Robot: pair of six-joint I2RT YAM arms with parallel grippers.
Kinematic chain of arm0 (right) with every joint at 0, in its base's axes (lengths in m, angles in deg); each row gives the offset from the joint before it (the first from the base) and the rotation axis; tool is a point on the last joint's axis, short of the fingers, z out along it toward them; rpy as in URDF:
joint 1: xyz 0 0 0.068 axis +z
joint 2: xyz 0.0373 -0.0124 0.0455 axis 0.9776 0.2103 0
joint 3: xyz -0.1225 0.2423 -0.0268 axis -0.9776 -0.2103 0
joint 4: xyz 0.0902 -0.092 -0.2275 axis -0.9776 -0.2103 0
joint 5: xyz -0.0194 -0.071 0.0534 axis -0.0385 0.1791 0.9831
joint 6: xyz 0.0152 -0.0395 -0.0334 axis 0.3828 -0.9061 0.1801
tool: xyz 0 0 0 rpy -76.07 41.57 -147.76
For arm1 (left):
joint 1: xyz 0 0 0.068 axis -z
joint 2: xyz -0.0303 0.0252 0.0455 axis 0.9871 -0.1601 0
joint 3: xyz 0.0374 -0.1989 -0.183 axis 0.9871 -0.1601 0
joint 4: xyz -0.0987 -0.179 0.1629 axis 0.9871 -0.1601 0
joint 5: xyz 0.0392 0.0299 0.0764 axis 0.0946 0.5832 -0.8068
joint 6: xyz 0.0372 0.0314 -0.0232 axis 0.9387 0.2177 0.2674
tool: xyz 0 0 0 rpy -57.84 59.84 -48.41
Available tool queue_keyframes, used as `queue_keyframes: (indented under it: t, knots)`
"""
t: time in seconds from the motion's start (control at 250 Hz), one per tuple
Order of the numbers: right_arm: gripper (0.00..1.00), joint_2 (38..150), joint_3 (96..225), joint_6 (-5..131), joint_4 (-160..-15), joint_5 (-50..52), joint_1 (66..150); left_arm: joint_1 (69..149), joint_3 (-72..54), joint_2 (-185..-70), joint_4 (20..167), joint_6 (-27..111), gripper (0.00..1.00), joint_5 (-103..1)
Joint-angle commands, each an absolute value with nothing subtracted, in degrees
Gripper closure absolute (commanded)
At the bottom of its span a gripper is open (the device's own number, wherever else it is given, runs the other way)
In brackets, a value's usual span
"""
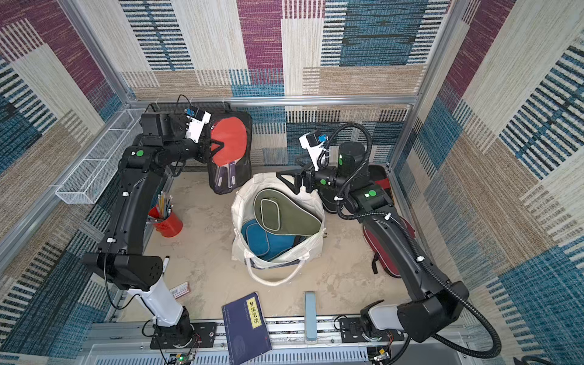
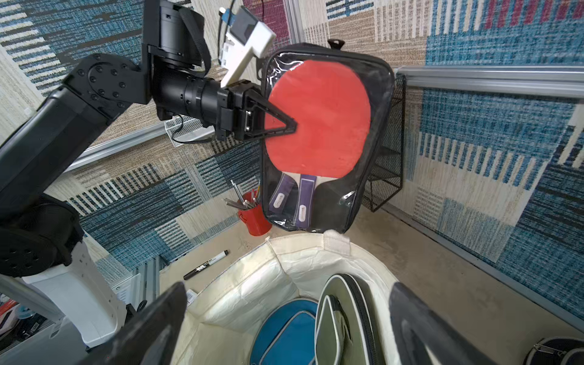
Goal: Remove the ping pong set from the canvas bag
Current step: Place the ping pong set at the center of the board.
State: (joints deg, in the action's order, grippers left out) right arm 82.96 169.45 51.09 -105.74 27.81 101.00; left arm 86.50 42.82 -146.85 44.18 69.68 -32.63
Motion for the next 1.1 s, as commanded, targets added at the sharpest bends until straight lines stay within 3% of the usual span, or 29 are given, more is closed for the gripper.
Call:
queue_keyframes:
  t: [0.0,0.376,1.096]
  knots:
    - [0.01,82.1,168.3,50.6,-104.2,27.4,100.9,86.5,42.8,-148.8,49.3,71.0,1.0,-30.4]
    - [0.01,81.7,165.9,51.1,-103.2,27.9,100.4,88.5,34.1,-155.5,54.9,65.3,1.0,-24.5]
    - [0.01,75.8,154.0,53.5,-96.1,28.7,100.0,92.9,46.1,-179.6,53.6,49.8,1.0,-18.1]
